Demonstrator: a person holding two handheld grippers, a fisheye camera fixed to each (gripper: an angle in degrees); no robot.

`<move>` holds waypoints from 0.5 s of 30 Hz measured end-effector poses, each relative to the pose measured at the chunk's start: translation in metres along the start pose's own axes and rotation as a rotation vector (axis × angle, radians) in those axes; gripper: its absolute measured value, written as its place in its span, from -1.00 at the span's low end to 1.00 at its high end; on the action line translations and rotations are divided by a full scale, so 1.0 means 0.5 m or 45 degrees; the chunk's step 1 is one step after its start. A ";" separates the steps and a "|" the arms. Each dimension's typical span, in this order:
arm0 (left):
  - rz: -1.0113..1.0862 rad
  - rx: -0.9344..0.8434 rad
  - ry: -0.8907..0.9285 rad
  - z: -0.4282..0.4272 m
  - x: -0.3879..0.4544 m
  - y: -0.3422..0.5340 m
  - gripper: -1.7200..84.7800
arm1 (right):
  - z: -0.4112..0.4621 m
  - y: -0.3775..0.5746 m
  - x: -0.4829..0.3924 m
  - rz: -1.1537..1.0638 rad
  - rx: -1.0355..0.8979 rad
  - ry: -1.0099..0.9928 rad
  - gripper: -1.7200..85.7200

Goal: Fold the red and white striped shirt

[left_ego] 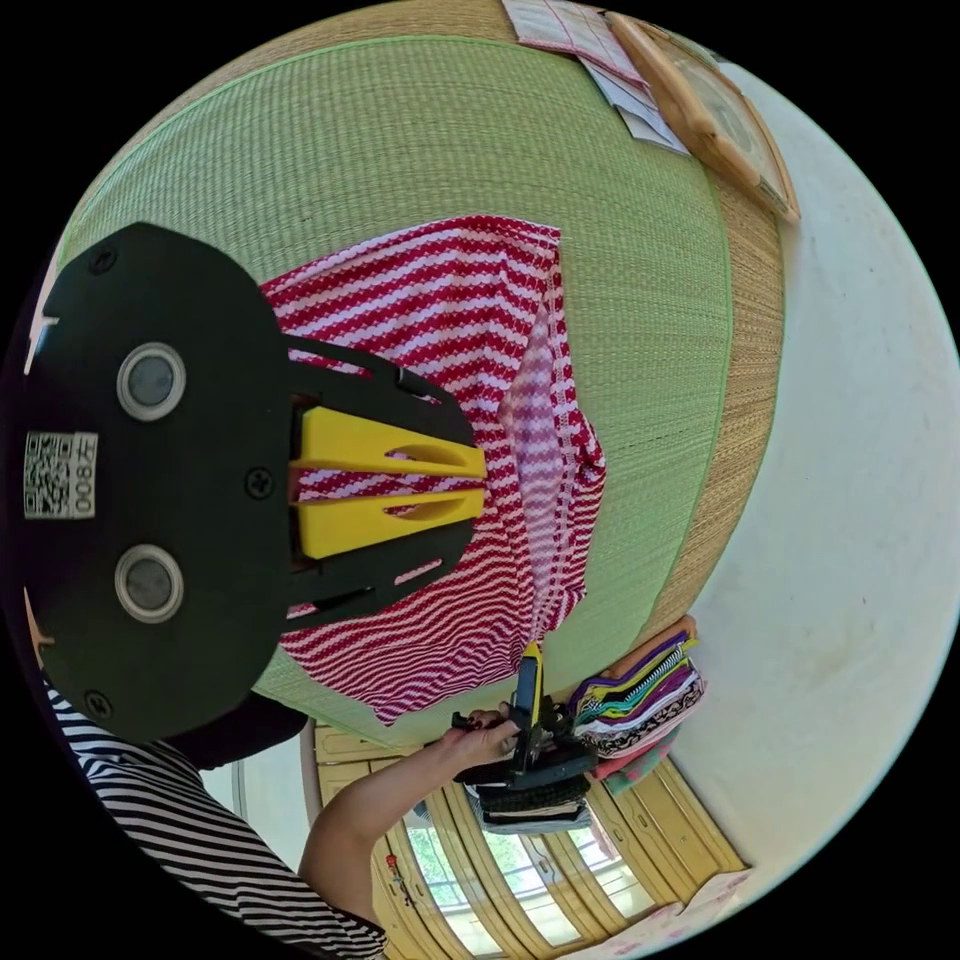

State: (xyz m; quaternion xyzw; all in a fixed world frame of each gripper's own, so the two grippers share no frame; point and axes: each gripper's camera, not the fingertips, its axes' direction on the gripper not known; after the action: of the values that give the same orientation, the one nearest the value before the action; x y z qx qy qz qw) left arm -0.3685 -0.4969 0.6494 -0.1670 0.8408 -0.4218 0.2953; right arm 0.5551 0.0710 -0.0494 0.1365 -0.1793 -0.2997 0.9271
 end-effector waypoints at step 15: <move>0.002 -0.006 0.012 -0.017 0.026 -0.006 -0.89 | 0.002 -0.032 -0.041 -0.063 0.019 -0.073 -0.95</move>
State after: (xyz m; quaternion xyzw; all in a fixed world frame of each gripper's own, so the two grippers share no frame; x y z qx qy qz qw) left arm -0.3839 -0.5003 0.6512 -0.1652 0.8434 -0.4202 0.2913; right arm 0.5310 0.0708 -0.0592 0.1393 -0.2044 -0.3251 0.9128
